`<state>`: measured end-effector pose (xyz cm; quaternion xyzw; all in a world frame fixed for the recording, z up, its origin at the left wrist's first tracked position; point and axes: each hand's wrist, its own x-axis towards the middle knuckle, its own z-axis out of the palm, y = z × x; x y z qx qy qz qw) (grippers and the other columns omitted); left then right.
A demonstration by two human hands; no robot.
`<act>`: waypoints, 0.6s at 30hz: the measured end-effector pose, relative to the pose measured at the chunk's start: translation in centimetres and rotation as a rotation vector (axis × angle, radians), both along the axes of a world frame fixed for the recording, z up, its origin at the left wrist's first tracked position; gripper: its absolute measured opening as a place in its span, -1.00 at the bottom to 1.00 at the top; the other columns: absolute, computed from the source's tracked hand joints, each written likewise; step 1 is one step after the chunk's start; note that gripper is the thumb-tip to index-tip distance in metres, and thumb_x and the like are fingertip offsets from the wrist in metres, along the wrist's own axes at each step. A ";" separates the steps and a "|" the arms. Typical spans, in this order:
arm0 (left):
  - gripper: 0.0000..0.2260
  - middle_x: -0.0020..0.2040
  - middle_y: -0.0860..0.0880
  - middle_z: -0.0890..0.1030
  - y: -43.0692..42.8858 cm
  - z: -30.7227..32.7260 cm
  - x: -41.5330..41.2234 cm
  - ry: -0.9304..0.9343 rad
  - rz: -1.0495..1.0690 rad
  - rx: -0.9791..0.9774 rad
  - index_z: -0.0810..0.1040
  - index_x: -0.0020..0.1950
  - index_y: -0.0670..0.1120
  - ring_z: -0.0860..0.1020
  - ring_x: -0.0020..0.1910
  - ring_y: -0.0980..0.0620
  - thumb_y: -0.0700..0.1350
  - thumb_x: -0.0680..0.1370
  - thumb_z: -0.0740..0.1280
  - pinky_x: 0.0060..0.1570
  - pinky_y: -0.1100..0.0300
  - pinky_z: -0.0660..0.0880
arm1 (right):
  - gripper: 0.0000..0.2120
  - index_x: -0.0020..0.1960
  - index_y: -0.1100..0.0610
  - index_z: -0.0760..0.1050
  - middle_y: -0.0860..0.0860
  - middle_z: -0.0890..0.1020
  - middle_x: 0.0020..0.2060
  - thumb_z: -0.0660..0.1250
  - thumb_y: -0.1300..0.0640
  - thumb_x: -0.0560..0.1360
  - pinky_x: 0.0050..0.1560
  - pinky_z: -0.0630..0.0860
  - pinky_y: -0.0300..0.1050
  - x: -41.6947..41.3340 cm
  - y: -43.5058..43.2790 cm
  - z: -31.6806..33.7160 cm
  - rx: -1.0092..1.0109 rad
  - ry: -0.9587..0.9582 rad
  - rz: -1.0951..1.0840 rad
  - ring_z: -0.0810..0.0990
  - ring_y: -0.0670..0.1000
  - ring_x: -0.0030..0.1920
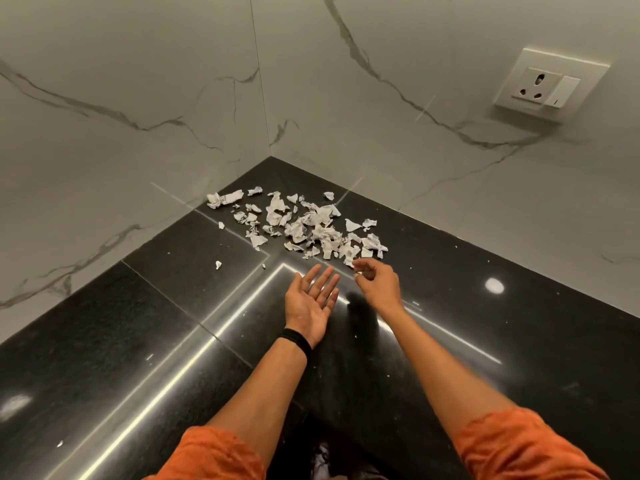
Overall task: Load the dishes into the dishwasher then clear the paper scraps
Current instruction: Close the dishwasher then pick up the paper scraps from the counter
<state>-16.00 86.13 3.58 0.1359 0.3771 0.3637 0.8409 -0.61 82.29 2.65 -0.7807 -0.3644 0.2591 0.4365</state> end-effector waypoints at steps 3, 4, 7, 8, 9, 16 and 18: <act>-0.57 0.21 -0.12 0.67 1.1 -0.3 1.0 0.012 -0.003 -0.016 0.51 0.39 -0.10 0.62 0.24 -0.08 0.12 0.69 0.09 0.34 0.00 0.45 | -0.55 0.34 -0.01 0.56 -0.03 0.67 0.12 0.38 0.29 0.50 0.23 0.56 0.03 2.7 2.3 -0.3 -0.171 -0.214 0.152 0.64 -0.01 0.07; -0.57 0.21 -0.12 0.67 1.5 -0.4 1.2 0.013 -0.004 -0.023 0.51 0.39 -0.10 0.62 0.24 -0.08 0.12 0.69 0.09 0.35 0.00 0.44 | -0.51 0.39 -0.02 0.53 -0.01 0.64 0.18 0.37 0.28 0.50 0.27 0.53 0.05 3.2 2.8 -0.2 -0.214 -0.280 0.213 0.62 0.03 0.14; -0.57 0.22 -0.12 0.67 2.6 -0.7 2.2 0.016 -0.014 -0.025 0.51 0.39 -0.10 0.62 0.24 -0.08 0.13 0.69 0.09 0.34 0.01 0.44 | -0.47 0.46 0.04 0.46 0.03 0.55 0.36 0.31 0.33 0.52 0.38 0.43 0.07 4.1 4.8 -1.4 -0.260 -0.477 0.394 0.51 0.11 0.34; -0.57 0.22 -0.12 0.67 2.9 -0.9 2.4 0.013 -0.017 -0.027 0.51 0.39 -0.10 0.62 0.24 -0.07 0.12 0.69 0.09 0.34 0.01 0.44 | -0.49 0.44 0.06 0.47 0.03 0.55 0.35 0.28 0.35 0.53 0.36 0.44 0.08 4.1 5.1 -2.0 -0.262 -0.545 0.441 0.52 0.14 0.33; -0.57 0.22 -0.13 0.67 3.3 -1.0 2.6 0.011 -0.019 -0.031 0.52 0.38 -0.11 0.62 0.24 -0.08 0.12 0.68 0.10 0.35 0.01 0.44 | -0.54 0.40 0.06 0.50 0.03 0.58 0.30 0.27 0.33 0.54 0.30 0.46 0.07 4.0 5.1 -2.8 -0.257 -0.606 0.465 0.54 0.16 0.27; -0.63 0.21 -0.14 0.67 4.8 -2.6 4.0 0.035 -0.019 -0.072 0.54 0.33 -0.12 0.64 0.20 -0.08 0.08 0.68 0.15 0.24 0.04 0.51 | -0.84 0.06 0.12 0.68 0.05 0.68 -0.04 0.39 0.25 0.51 -0.04 0.50 -0.04 2.7 1.2 -4.9 -0.050 -0.749 0.299 0.58 0.11 -0.05; -0.67 0.20 -0.15 0.67 4.9 -2.8 4.4 0.043 0.027 -0.072 0.55 0.31 -0.14 0.66 0.16 -0.06 0.02 0.67 0.20 0.18 0.07 0.54 | -0.86 0.04 0.12 0.69 0.02 0.70 -0.07 0.40 0.24 0.52 0.01 0.53 -0.04 2.6 0.8 -4.8 -0.035 -0.636 0.225 0.61 0.07 -0.04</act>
